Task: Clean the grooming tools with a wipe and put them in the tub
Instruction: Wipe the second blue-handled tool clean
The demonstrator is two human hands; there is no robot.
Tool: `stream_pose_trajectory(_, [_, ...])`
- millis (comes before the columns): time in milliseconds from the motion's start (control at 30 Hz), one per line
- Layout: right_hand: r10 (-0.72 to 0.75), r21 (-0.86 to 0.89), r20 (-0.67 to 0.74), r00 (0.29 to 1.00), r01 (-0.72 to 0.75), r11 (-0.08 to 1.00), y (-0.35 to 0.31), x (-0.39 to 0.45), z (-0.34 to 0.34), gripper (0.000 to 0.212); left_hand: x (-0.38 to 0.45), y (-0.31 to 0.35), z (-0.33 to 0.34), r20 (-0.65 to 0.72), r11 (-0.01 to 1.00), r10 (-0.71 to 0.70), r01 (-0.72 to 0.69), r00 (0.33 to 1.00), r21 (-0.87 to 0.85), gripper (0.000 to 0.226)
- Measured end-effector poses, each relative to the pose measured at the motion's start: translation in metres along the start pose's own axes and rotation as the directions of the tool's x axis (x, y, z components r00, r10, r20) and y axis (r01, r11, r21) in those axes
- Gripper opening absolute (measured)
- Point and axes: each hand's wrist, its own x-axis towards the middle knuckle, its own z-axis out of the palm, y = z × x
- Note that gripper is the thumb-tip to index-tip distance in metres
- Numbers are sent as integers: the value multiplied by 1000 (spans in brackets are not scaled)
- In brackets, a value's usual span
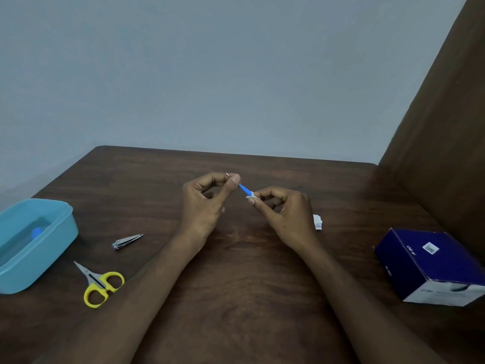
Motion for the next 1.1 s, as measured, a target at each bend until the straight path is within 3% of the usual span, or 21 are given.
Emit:
stream_pose_trajectory(233, [-5,-31,17,1000,5,1000,2,1,0,14,-3,1,2,104,1000,2,-2,995,1,13])
stream_pose_trajectory(333, [-33,-88,-33,999,30,996,4,1,1,20,0,-1,1,48,999,24,-26,999,39,5])
stream_pose_trajectory(533, [-111,-263,-61,992,92,961,0,-3,3,15,2,-6,-2,-23,995,66,-64,998,73,31])
stream_pose_trajectory(633, [-117,-262,-65,991,96,960,1,-2,4,15,3,-7,-2,-43,996,66,-63,997,64,28])
stream_pose_trajectory(767, [-116,-181,-55,992,104,978,2,-1,3,20,-1,-3,0,62,996,52,-56,997,64,15])
stream_pose_trajectory(933, [-167,-141,-13,986,163,976,-1,-2,4,18,-4,-5,0,229,934,234,-284,945,217,5])
stream_pose_trajectory(1000, [-113,8,-41,993,114,993,-6,-1,6,12,-3,-5,0,191,920,261,-304,946,248,13])
stream_pose_trajectory(1100, [134,388,-85,987,-91,917,-11,4,9,12,1,-7,-1,91,956,185,-200,979,212,27])
